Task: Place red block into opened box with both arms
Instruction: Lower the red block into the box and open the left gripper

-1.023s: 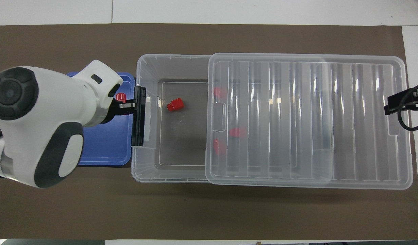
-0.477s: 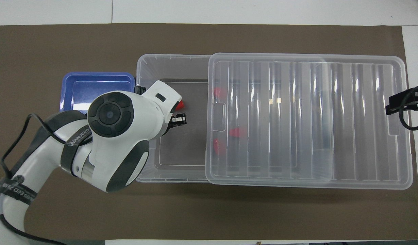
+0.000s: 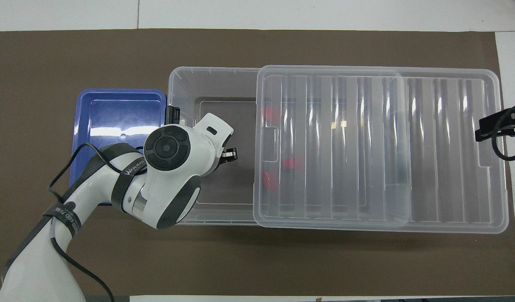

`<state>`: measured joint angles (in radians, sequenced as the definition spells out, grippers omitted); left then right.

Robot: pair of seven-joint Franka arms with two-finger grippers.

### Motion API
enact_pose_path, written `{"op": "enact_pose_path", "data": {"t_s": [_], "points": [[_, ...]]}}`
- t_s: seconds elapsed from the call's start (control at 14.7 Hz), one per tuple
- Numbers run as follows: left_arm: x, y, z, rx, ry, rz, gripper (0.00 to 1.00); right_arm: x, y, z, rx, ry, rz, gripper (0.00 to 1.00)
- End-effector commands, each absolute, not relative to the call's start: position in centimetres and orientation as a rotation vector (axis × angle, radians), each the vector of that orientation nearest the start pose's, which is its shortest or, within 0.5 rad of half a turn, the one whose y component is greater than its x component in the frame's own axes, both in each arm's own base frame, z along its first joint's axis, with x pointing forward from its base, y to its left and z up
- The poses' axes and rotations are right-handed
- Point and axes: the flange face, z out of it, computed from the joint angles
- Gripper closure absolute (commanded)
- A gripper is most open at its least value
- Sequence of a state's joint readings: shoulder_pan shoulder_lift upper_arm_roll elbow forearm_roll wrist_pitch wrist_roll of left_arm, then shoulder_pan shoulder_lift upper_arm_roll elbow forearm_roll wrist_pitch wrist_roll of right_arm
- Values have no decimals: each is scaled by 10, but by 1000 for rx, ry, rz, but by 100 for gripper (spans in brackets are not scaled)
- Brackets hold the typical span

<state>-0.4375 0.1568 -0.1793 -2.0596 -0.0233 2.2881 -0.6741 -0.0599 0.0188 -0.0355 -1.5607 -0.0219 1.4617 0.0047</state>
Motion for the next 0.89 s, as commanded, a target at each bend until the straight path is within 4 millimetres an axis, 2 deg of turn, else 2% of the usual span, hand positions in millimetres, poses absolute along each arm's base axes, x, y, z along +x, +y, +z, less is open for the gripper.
{"op": "enact_pose_path", "data": {"t_s": [0.0, 0.07, 0.2, 0.27, 0.61, 0.82], "points": [[470, -335, 346, -3220, -140, -62, 100, 541, -58, 613, -3146, 144, 166, 0], [470, -336, 339, -3221, -143, -57, 97, 541, -58, 613, -3146, 144, 166, 0], [471, -337, 337, -3225, -139, -63, 14, 541, -58, 613, -3146, 144, 166, 0], [471, -337, 338, -3225, -136, -63, 2, 541, -58, 613, -3146, 144, 168, 0], [472, -336, 341, -3220, -143, -55, 0, 541, -58, 613, -3146, 146, 166, 0], [475, -333, 352, -3226, -154, -78, 0, 540, -58, 612, -3147, 151, 171, 0]]}}
